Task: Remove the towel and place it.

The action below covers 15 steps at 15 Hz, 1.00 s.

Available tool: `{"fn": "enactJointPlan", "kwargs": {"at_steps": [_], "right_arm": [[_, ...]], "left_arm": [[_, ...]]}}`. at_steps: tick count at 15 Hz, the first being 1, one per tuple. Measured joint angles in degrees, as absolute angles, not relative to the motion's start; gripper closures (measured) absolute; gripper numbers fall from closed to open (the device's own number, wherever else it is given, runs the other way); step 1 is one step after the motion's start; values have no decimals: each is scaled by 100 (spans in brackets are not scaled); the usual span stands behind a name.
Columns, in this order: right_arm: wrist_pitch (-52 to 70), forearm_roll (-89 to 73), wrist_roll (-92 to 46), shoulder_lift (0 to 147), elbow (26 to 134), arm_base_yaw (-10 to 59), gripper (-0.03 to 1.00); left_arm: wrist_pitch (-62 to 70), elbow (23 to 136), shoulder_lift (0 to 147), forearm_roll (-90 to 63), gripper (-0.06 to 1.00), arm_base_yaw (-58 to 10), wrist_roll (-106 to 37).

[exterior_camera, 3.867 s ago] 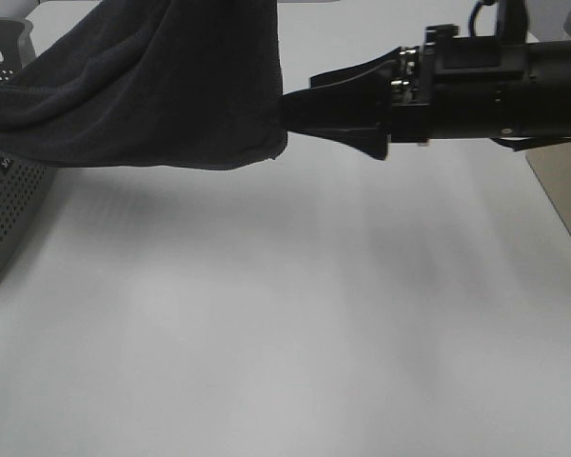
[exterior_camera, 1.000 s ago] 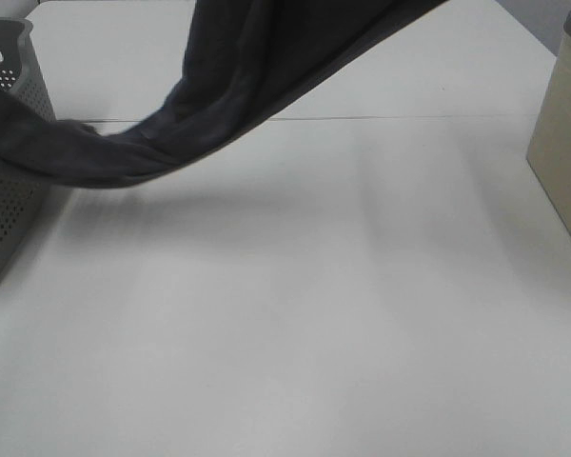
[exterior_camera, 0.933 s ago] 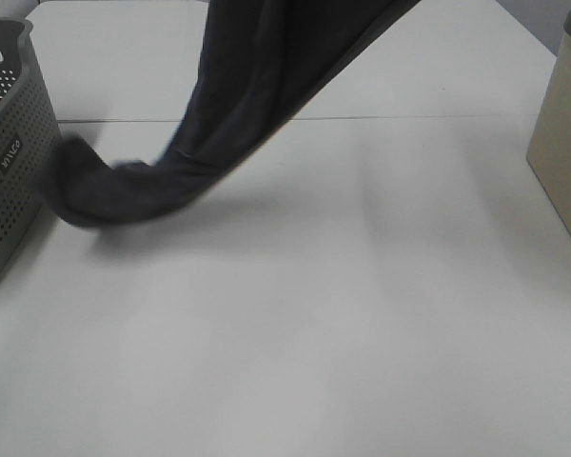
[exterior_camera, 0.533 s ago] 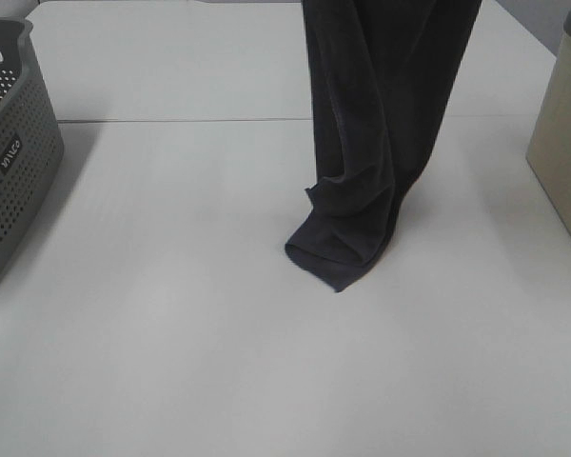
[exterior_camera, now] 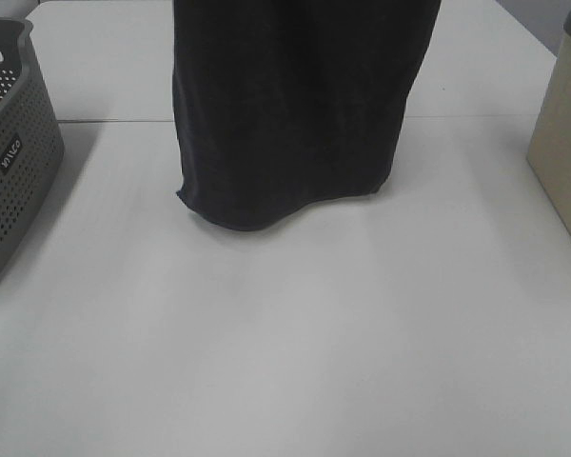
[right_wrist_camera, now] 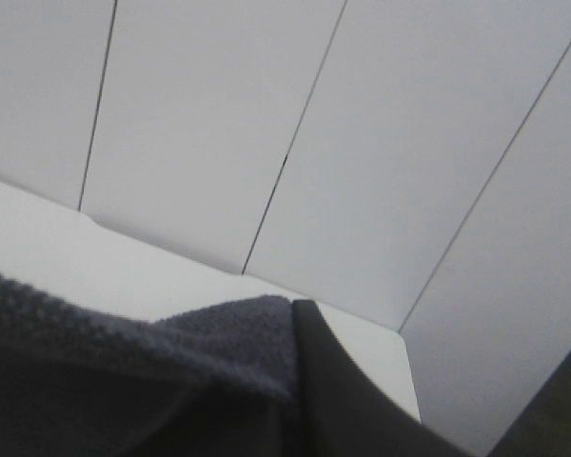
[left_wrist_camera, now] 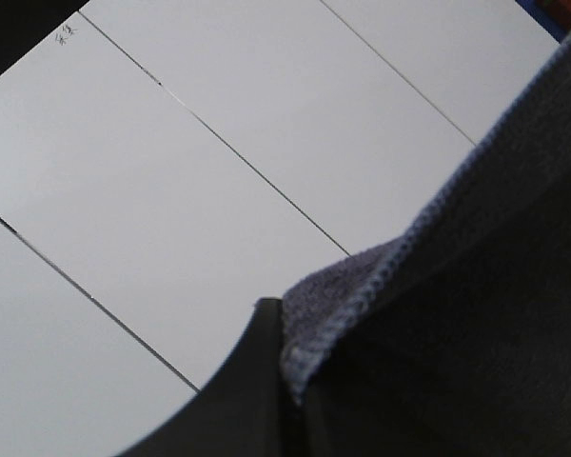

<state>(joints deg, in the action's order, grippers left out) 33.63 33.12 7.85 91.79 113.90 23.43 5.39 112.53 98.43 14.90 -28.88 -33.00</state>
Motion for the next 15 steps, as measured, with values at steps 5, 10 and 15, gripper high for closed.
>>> {"fn": "enactJointPlan", "kwargs": {"at_steps": [5,10,15], "right_arm": [[2086,3340,940,9425,11390,2343,96],[1261,3340,985,9912,11390,2343,96],[556,3340,1077,11304,12485,2320,96]], "left_arm": [[-206,11259,10055,1587,94,-2825,-3157],[-1329,11259,10646,1495,94,-2240,-3071],[-2916,11339,11528,1083,94,-1667,-3031]]}}
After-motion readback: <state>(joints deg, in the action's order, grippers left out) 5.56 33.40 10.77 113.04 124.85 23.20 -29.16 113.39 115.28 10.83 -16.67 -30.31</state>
